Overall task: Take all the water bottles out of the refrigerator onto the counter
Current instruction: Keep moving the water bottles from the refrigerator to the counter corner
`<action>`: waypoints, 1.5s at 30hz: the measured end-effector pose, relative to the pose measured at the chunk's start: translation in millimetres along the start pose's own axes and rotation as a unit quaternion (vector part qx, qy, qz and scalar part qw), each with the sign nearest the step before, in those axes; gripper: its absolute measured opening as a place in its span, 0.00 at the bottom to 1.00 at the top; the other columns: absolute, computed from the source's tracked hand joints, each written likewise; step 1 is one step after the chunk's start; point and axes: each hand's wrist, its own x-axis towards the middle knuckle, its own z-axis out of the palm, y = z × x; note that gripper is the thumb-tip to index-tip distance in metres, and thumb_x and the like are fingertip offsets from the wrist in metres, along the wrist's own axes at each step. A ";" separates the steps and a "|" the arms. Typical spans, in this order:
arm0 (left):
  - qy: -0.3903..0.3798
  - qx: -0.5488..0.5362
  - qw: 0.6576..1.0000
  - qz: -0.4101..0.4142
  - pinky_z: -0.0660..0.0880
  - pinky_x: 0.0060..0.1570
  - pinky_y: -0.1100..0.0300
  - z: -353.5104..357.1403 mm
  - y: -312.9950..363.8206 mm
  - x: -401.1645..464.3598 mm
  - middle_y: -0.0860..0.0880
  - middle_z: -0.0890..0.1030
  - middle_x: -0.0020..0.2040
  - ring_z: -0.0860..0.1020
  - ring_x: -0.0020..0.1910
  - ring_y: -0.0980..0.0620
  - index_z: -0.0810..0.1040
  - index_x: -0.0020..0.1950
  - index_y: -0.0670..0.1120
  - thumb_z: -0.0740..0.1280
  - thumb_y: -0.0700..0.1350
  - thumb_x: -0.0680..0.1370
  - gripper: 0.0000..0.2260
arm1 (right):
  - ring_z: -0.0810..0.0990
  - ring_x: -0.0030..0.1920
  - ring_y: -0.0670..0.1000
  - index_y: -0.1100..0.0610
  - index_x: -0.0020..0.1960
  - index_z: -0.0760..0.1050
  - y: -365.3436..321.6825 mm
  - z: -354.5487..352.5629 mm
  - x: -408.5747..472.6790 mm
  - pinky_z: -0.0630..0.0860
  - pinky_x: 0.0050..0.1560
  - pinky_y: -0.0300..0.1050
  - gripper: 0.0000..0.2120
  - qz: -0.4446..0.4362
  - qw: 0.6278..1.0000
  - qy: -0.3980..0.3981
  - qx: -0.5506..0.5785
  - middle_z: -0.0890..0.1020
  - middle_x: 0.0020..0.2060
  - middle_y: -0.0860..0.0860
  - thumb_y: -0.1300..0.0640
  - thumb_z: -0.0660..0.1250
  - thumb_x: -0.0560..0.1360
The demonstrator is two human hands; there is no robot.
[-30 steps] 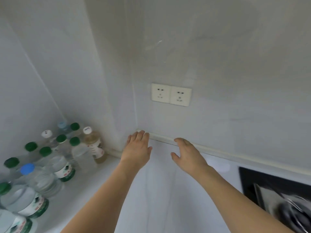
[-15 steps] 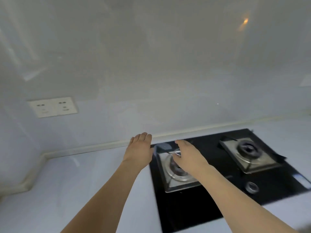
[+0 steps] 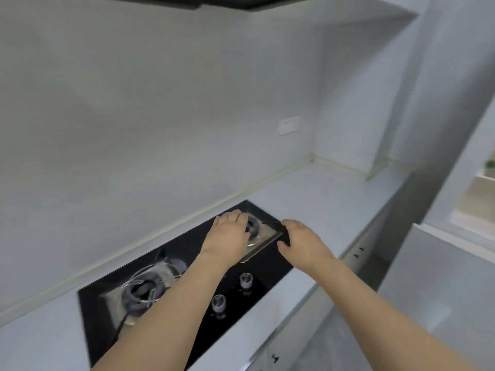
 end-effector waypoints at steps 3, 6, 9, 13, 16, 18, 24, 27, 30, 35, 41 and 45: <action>-0.013 -0.001 0.998 0.054 0.55 0.73 0.53 7.2 47.5 34.4 0.46 0.63 0.75 0.60 0.73 0.46 0.61 0.75 0.43 0.56 0.47 0.82 0.21 | 0.70 0.66 0.54 0.59 0.72 0.63 47.1 -24.1 -7.3 0.68 0.64 0.45 0.23 0.056 0.998 0.014 0.005 0.69 0.69 0.54 0.55 0.60 0.79; -0.021 -0.002 0.995 0.102 0.56 0.72 0.54 18.0 85.3 64.1 0.46 0.64 0.73 0.62 0.71 0.46 0.62 0.74 0.43 0.56 0.47 0.82 0.21 | 0.67 0.69 0.54 0.58 0.74 0.60 85.9 -42.0 -14.1 0.65 0.67 0.44 0.25 0.095 0.995 0.031 0.004 0.67 0.71 0.54 0.54 0.59 0.79; -0.026 -0.014 0.990 0.140 0.58 0.72 0.54 32.6 120.2 92.8 0.47 0.65 0.72 0.63 0.70 0.46 0.62 0.74 0.43 0.56 0.47 0.82 0.20 | 0.66 0.70 0.52 0.57 0.75 0.58 124.3 -53.6 -18.8 0.66 0.67 0.46 0.26 0.138 0.990 0.040 0.004 0.65 0.73 0.52 0.54 0.59 0.80; -0.036 -0.036 0.981 0.186 0.60 0.70 0.55 54.9 165.5 134.0 0.47 0.67 0.71 0.65 0.68 0.46 0.63 0.73 0.43 0.56 0.47 0.82 0.20 | 0.66 0.70 0.53 0.58 0.75 0.59 174.5 -66.0 -13.9 0.67 0.66 0.47 0.26 0.180 0.982 0.049 0.005 0.66 0.72 0.53 0.54 0.59 0.79; -0.040 -0.043 0.974 0.217 0.63 0.67 0.54 73.5 194.1 174.5 0.47 0.69 0.68 0.68 0.65 0.47 0.65 0.72 0.44 0.57 0.47 0.82 0.19 | 0.68 0.68 0.54 0.59 0.73 0.61 209.8 -79.5 2.2 0.68 0.65 0.46 0.24 0.209 0.976 0.064 0.004 0.69 0.69 0.55 0.56 0.59 0.78; -0.045 -0.045 0.972 0.227 0.63 0.67 0.55 81.0 206.8 199.4 0.47 0.70 0.67 0.69 0.64 0.47 0.65 0.71 0.44 0.57 0.48 0.82 0.18 | 0.67 0.69 0.55 0.59 0.73 0.62 226.0 -89.8 13.5 0.65 0.66 0.45 0.24 0.216 0.975 0.061 -0.001 0.69 0.70 0.55 0.55 0.59 0.79; -0.057 -0.067 0.965 0.249 0.63 0.66 0.55 98.2 258.0 295.3 0.46 0.69 0.69 0.69 0.65 0.46 0.65 0.72 0.43 0.57 0.48 0.82 0.19 | 0.67 0.69 0.53 0.57 0.73 0.62 298.3 -125.5 63.3 0.64 0.66 0.44 0.23 0.253 0.965 0.069 0.000 0.69 0.70 0.54 0.55 0.59 0.79; -0.060 -0.074 0.960 0.261 0.63 0.66 0.55 103.9 285.4 336.8 0.46 0.68 0.71 0.68 0.66 0.45 0.63 0.73 0.44 0.56 0.48 0.82 0.20 | 0.68 0.69 0.54 0.57 0.74 0.60 334.6 -141.6 84.1 0.66 0.66 0.45 0.24 0.286 0.955 0.073 -0.008 0.68 0.71 0.54 0.53 0.59 0.79; -0.063 -0.096 0.954 0.278 0.63 0.66 0.55 108.1 309.5 368.0 0.46 0.67 0.72 0.67 0.67 0.45 0.63 0.73 0.44 0.56 0.48 0.82 0.20 | 0.67 0.71 0.53 0.56 0.75 0.59 364.7 -156.4 100.6 0.66 0.67 0.46 0.26 0.309 0.946 0.096 -0.012 0.66 0.73 0.52 0.53 0.59 0.79; -0.074 -0.119 0.946 0.292 0.64 0.66 0.55 119.7 343.5 408.0 0.47 0.67 0.72 0.67 0.67 0.45 0.63 0.74 0.45 0.56 0.49 0.82 0.20 | 0.67 0.71 0.53 0.53 0.75 0.59 401.1 -169.2 117.8 0.67 0.67 0.46 0.26 0.339 0.935 0.109 -0.011 0.65 0.73 0.50 0.51 0.60 0.79; -0.079 -0.137 0.934 0.320 0.66 0.65 0.55 125.5 384.2 442.5 0.47 0.66 0.72 0.67 0.68 0.45 0.62 0.74 0.45 0.57 0.49 0.82 0.21 | 0.68 0.71 0.52 0.52 0.74 0.60 438.5 -189.0 121.6 0.67 0.68 0.46 0.25 0.366 0.920 0.139 -0.012 0.66 0.73 0.50 0.52 0.60 0.79; -0.090 -0.158 0.918 0.352 0.67 0.64 0.55 126.5 422.6 447.0 0.48 0.65 0.73 0.67 0.69 0.47 0.61 0.75 0.45 0.57 0.50 0.82 0.21 | 0.66 0.71 0.52 0.55 0.75 0.59 464.3 -209.0 107.1 0.64 0.69 0.47 0.25 0.393 0.907 0.152 -0.010 0.66 0.73 0.50 0.53 0.59 0.79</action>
